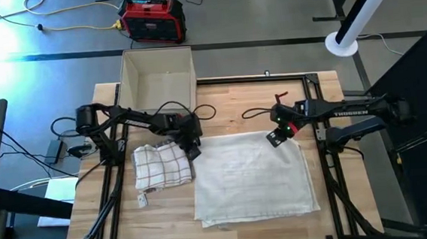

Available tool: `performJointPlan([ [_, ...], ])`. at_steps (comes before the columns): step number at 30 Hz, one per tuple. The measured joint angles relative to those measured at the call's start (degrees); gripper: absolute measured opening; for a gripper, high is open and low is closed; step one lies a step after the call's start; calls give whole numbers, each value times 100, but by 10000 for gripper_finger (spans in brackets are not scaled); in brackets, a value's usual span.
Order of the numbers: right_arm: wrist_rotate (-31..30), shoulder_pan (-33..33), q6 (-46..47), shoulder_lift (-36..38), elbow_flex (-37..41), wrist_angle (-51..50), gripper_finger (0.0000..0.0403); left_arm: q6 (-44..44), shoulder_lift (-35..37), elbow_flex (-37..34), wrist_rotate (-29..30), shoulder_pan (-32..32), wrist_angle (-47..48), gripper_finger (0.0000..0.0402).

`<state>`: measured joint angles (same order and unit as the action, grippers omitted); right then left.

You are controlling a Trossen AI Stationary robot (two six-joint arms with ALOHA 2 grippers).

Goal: Fold towel
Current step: Fold the white towel

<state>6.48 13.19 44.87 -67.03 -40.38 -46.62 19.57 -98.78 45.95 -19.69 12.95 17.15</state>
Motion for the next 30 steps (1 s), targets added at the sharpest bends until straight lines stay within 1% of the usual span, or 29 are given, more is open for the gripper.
performJointPlan([
  [4, 17, -4, 272, -120, -2, -137, 13, -179, 32, -9, -152, 25, 117, 2],
  [7, -61, -2, 246, -429, -2, -151, 3, -237, 43, -16, -206, 28, 6, 1],
  [14, -671, 174, 58, -1512, -2, -1, 1, -617, 37, -15, -238, 26, 72, 0],
  [16, -956, 259, 34, -1805, -4, -173, 0, -706, 36, -15, -242, 22, 175, 0],
  [19, -1476, 320, 53, -2056, -40, -492, 0, -814, 32, -11, -244, 22, 256, 0],
  [24, -2028, 331, 22, -1976, 13, -1231, 0, -803, 32, -16, -243, 22, 302, 0],
  [26, -1978, 332, 30, -1781, 7, -1461, 0, -758, 37, -22, -247, 22, 291, 0],
  [30, -1549, 255, -10, -1151, 2, -1672, 0, -570, 40, 97, -257, 55, 286, 0],
])
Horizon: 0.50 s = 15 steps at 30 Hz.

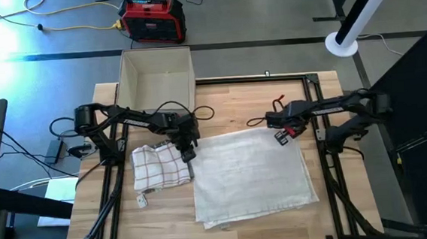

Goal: Fold towel
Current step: Fold the white towel

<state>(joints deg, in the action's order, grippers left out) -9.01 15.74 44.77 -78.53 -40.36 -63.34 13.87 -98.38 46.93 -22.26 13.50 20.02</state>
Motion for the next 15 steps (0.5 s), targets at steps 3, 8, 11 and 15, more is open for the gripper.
performJointPlan([
  [3, 282, -85, -219, 563, 0, 19, 0, 16, 9, 240, -13, 0, 98, 0],
  [8, 694, -83, -525, 1388, -13, 66, 0, 89, 73, 888, -199, -21, 239, 0],
  [11, 1114, -60, -999, 1645, -252, -75, 7, 100, 67, 1331, -240, -22, 564, 0],
  [15, 1515, -62, -1759, 1557, -846, -589, 41, 98, 74, 1804, -266, -20, 791, 0],
])
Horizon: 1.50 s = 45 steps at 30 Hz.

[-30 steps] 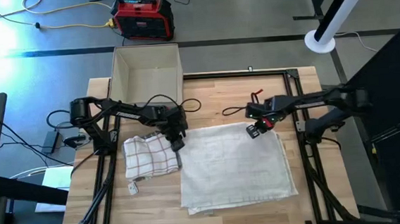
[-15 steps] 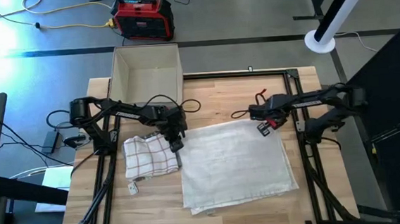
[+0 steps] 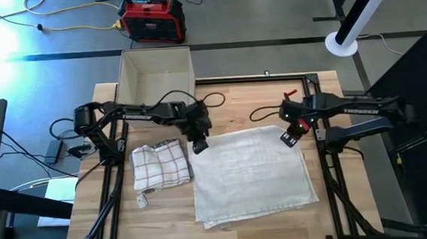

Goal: Fold towel
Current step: Fold the white towel

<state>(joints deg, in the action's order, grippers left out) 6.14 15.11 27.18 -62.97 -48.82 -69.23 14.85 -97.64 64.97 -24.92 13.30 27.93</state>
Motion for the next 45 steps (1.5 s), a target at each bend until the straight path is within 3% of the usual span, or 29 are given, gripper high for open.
performJointPlan([
  [3, -272, 1, -797, -322, -372, -496, 85, -46, 2, 240, -105, -19, 59, 0],
  [7, -544, 152, -1808, -831, -412, -614, 159, -252, 2, 286, -727, -81, 247, 0],
  [12, -204, 692, -3021, -1432, 6, -338, 229, -542, 6, 288, -1000, -233, 942, 0],
  [17, -290, 1094, -3840, -1736, 190, 577, 254, -610, 6, 288, -1009, -259, 1184, 0],
  [24, -7, 1599, -4278, -2356, 221, 1338, 256, -750, 11, 288, -989, -258, 1182, 0],
  [27, -4, 1721, -4371, -2603, 409, 1638, 249, -885, 11, 259, -896, -245, 1134, 0],
  [30, -231, 1709, -4401, -2689, 674, 1907, 213, -912, 13, 115, -728, -245, 1146, 0],
  [34, -254, 1716, -4353, -2697, 645, 1925, 102, -1304, 15, -147, -140, -287, 1178, 0],
  [37, -165, 1714, -4268, -2616, 643, 1923, 20, -1900, 15, -247, 1183, -411, 1202, 0],
  [40, -140, 1711, -4219, -2587, 647, 1915, 19, -1677, 15, -201, 2457, -547, 1154, 3],
  [45, -140, 1711, -4195, -2587, 647, 1907, 19, -1493, 13, -211, 2230, -598, 1122, 44],
])
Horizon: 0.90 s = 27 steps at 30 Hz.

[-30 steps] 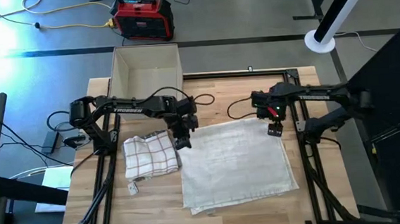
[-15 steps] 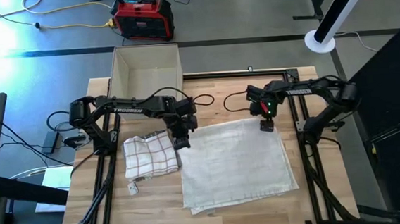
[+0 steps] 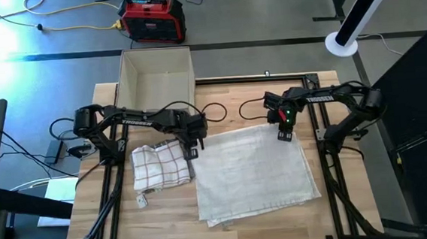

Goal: Fold towel
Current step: Fold the white towel

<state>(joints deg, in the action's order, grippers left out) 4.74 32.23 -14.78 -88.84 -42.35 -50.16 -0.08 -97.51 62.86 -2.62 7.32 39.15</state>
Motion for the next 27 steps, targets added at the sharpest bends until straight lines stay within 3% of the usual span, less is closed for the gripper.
performJointPlan([
  [4, 17, 0, 19, 2, 0, -6, 4, -12, -46, -105, 187, -46, -54, 101],
  [11, 126, 2, 0, 1, 0, -16, 4, -277, -46, -208, 1203, 105, -376, 175],
  [16, 174, 2, -24, 0, 0, -28, 4, -413, -57, -206, 749, 293, -532, 187],
  [21, 185, 2, -25, 0, 0, -30, 4, -324, -170, -204, 660, 309, -525, 188],
  [27, 200, 0, -25, 0, 0, -30, 4, -121, -781, -185, 488, 149, -683, 188],
])
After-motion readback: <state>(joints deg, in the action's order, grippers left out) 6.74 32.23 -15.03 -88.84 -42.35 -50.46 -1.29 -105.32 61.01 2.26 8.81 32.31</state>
